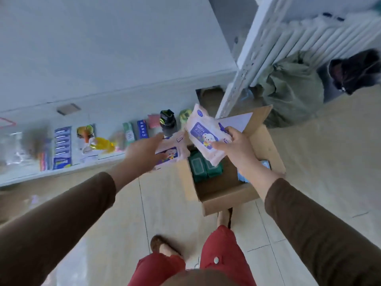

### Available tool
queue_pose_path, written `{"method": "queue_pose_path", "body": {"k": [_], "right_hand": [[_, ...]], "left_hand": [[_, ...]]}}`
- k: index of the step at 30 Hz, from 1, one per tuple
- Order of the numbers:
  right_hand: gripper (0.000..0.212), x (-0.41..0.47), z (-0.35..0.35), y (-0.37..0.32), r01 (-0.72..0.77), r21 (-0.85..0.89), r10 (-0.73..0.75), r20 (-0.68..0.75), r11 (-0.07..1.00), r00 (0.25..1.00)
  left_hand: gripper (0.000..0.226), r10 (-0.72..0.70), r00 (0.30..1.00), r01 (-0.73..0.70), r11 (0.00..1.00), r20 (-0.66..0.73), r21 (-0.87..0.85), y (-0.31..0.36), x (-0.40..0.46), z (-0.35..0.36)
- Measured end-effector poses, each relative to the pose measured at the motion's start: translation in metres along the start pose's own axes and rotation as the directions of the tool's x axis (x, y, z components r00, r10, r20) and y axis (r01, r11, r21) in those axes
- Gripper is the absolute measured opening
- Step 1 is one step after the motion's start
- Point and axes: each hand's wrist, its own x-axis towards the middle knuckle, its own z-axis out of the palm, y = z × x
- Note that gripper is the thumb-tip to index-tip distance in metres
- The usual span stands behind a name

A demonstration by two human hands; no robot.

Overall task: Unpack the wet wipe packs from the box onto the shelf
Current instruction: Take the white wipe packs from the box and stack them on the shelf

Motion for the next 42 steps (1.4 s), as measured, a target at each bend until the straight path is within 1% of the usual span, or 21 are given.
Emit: {"method": "queue_pose_path", "body": {"k": [3,6,9,11,13,16,21,24,29,33,35,38,40,42], "right_hand": [[0.03,-0.035,0.062,-0.064,0.031,0.142,-0.041,0.069,0.989,0.997],[0.025,-0.047,0.118,-0.123,0.061,0.179,-0.089,0.153,0.982,0.984],[0.03,-0.047,0.175,-0.174,0.107,0.206,-0.14,0.151,0.973,0.979],[0.03,-0.043,0.213,-0.204,0.146,0.248,-0.185,0.141,0.958,0.973],[0.024,-0.033,0.25,-0.23,0.178,0.296,-0.231,0.155,0.938,0.961],[0.019,-0.008,0.303,-0.268,0.202,0.339,-0.271,0.171,0.919,0.947],[0.017,0.053,0.392,-0.328,0.217,0.31,-0.294,0.228,0.925,0.928],[0.019,0.085,0.446,-0.364,0.216,0.276,-0.291,0.269,0.937,0.918],[0.027,0.127,0.527,-0.408,0.185,0.249,-0.259,0.306,0.951,0.916],[0.028,0.157,0.578,-0.43,0.176,0.251,-0.249,0.297,0.952,0.922],[0.027,0.172,0.605,-0.44,0.17,0.245,-0.238,0.286,0.955,0.928],[0.039,0.192,0.637,-0.45,0.146,0.277,-0.222,0.268,0.95,0.937],[0.037,0.209,0.652,-0.449,0.184,0.225,-0.229,0.189,0.957,0.955],[0.035,0.22,0.663,-0.442,0.225,0.1,-0.231,0.049,0.969,0.972]], "left_hand": [[0.045,-0.092,0.993,0.082,0.99,-0.079,-0.117,-0.062,-0.052,-0.054],[0.039,-0.171,0.975,0.143,0.971,-0.142,-0.19,-0.125,-0.087,-0.102],[0.032,-0.262,0.944,0.192,0.931,-0.201,-0.31,-0.187,-0.109,-0.143],[0.026,-0.311,0.922,0.218,0.908,-0.229,-0.357,-0.225,-0.116,-0.166],[0.021,-0.345,0.909,0.248,0.898,-0.233,-0.363,-0.26,-0.115,-0.186],[0.023,-0.383,0.894,0.29,0.89,-0.231,-0.352,-0.314,-0.104,-0.215],[0.019,-0.431,0.874,0.376,0.892,-0.223,-0.25,-0.414,-0.07,-0.267],[0.019,-0.468,0.854,0.423,0.878,-0.225,-0.222,-0.476,-0.05,-0.295],[0.024,-0.489,0.843,0.455,0.871,-0.225,-0.187,-0.566,-0.024,-0.323],[0.029,-0.43,0.878,0.406,0.902,-0.21,-0.147,-0.629,0.009,-0.338],[0.039,-0.391,0.896,0.373,0.92,-0.21,-0.122,-0.659,0.03,-0.35],[0.06,-0.343,0.92,0.334,0.939,-0.191,-0.08,-0.696,0.061,-0.364],[0.062,-0.295,0.935,0.294,0.955,-0.195,-0.034,-0.715,0.078,-0.368],[0.06,-0.233,0.945,0.236,0.972,-0.228,-0.014,-0.724,0.089,-0.366]]}}
